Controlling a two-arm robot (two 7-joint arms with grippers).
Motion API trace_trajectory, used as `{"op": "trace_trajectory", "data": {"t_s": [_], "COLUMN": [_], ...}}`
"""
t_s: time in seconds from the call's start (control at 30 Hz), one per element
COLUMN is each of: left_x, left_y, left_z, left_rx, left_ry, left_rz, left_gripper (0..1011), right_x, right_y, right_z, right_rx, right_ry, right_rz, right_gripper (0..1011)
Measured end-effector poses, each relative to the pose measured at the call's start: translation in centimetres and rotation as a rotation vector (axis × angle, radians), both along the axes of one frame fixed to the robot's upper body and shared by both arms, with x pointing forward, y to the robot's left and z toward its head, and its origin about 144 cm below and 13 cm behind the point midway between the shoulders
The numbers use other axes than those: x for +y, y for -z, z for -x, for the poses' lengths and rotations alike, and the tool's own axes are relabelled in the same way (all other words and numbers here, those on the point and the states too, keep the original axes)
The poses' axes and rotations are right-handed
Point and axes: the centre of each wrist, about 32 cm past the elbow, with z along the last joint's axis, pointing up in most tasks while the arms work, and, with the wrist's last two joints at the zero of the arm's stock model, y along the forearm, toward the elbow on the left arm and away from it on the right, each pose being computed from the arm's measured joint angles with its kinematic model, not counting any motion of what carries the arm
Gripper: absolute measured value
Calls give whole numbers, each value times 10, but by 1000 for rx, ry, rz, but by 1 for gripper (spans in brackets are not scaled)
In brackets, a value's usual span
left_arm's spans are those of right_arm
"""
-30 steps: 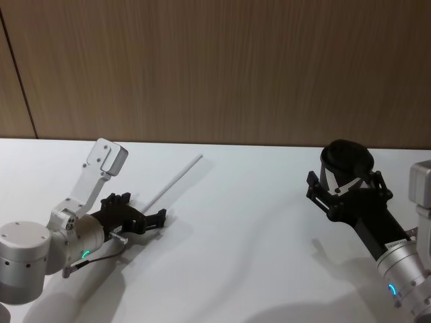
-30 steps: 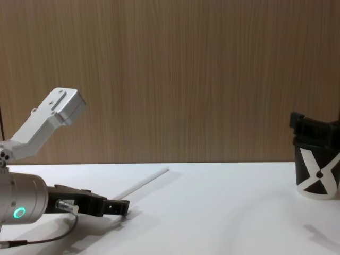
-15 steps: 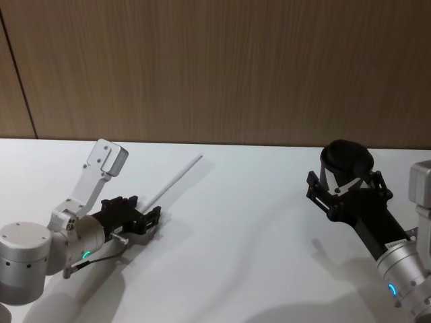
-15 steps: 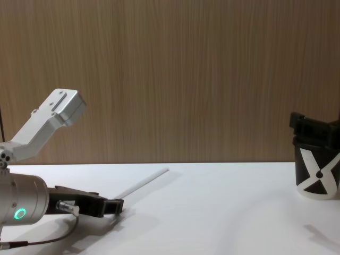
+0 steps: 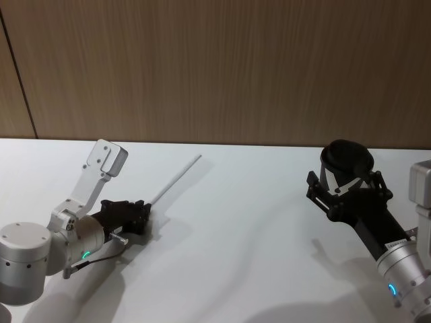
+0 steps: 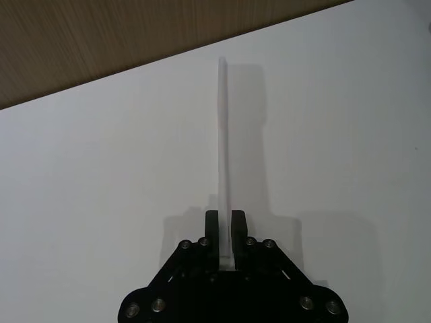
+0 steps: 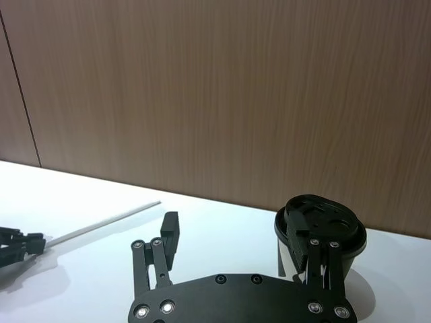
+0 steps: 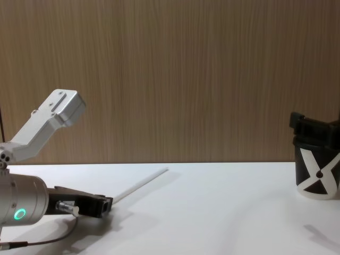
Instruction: Pick up the straw with one hand, pass it to the other hand, and insert it into the cup.
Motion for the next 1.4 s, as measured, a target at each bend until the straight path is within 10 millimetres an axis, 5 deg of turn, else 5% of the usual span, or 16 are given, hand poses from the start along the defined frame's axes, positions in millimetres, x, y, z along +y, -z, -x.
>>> {"op": "trace_trajectory", "data": {"t_s": [0.13, 0.33, 1.4], "left_x": [0, 0, 1], "left_y": [0, 0, -8], "left_z": [0, 0, -5], "left_rx": [0, 0, -199], "left_ry": [0, 0, 124], "left_rz": [0, 1, -45], "left_gripper": [40, 0, 0], "right_x": [0, 0, 0], "right_y": [0, 0, 0], "right_z": [0, 0, 0], "right_rx": [0, 0, 0], "right_ry": [0, 0, 0], "right_rz": [0, 0, 0], "right_gripper": [1001, 1001, 1001]}}
